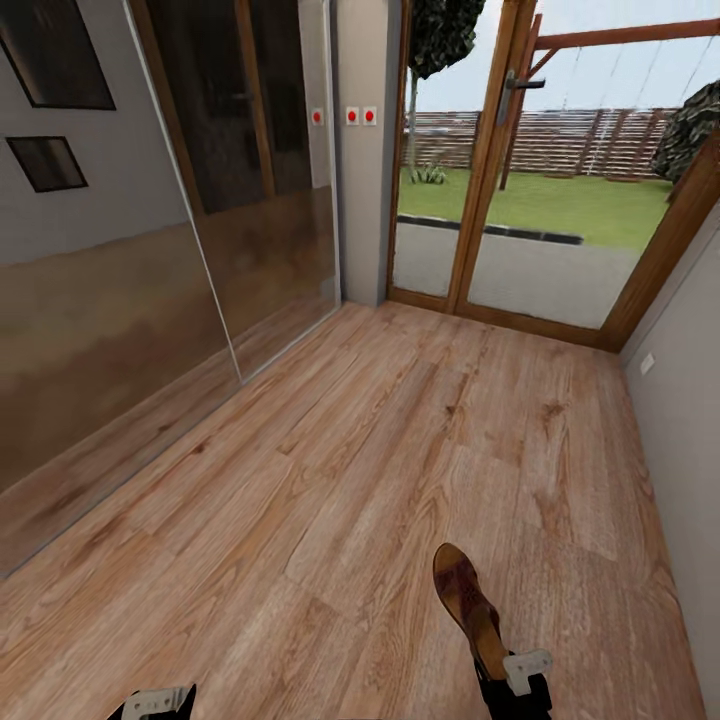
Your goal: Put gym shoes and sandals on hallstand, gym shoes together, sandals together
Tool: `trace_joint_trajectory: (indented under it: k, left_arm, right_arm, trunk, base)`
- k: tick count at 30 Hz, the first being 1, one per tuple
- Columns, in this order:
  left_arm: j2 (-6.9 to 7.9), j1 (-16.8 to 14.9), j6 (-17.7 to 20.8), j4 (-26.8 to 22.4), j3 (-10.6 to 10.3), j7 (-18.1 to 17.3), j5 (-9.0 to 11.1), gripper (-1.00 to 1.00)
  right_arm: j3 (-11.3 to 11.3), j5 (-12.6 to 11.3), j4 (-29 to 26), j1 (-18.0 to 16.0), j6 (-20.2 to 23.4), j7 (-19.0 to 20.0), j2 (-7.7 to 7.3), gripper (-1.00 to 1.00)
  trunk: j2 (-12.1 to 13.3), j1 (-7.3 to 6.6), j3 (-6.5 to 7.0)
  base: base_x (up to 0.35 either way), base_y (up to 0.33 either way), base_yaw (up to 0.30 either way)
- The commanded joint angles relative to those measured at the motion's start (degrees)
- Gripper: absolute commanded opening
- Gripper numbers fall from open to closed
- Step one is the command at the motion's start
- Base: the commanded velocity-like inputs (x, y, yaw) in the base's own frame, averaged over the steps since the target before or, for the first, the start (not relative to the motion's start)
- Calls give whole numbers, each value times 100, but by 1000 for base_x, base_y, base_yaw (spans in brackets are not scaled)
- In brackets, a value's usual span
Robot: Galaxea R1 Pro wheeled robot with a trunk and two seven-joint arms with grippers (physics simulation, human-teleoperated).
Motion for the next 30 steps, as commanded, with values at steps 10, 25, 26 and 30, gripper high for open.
trace_joint_trajectory:
  k: [10, 25, 26, 30]
  left_arm:
    - [-9, -5, -27, 4, 43, -31, -45, 100]
    - [-5, -5, -27, 4, 63, -24, -23, 100]
    - [-5, -5, -27, 4, 64, -24, -23, 100]
    - [-9, -5, -27, 4, 66, -23, -23, 100]
  right_arm:
    - [-46, 58, 13, -2, -19, 4, 8, -100]
    - [-40, 58, 14, -4, -12, 4, 8, -100]
    - [-40, 58, 14, -4, -11, 4, 8, -100]
    - [-48, 57, 10, -2, -9, 4, 14, -100]
  trunk:
    - [201, -111, 176]
    - [201, -111, 311]
    - [201, -111, 319]
    - [201, -111, 340]
  base:
    - [0, 0, 0]
    - [3, 0, 0]
    - [53, 0, 0]
    - [102, 0, 0]
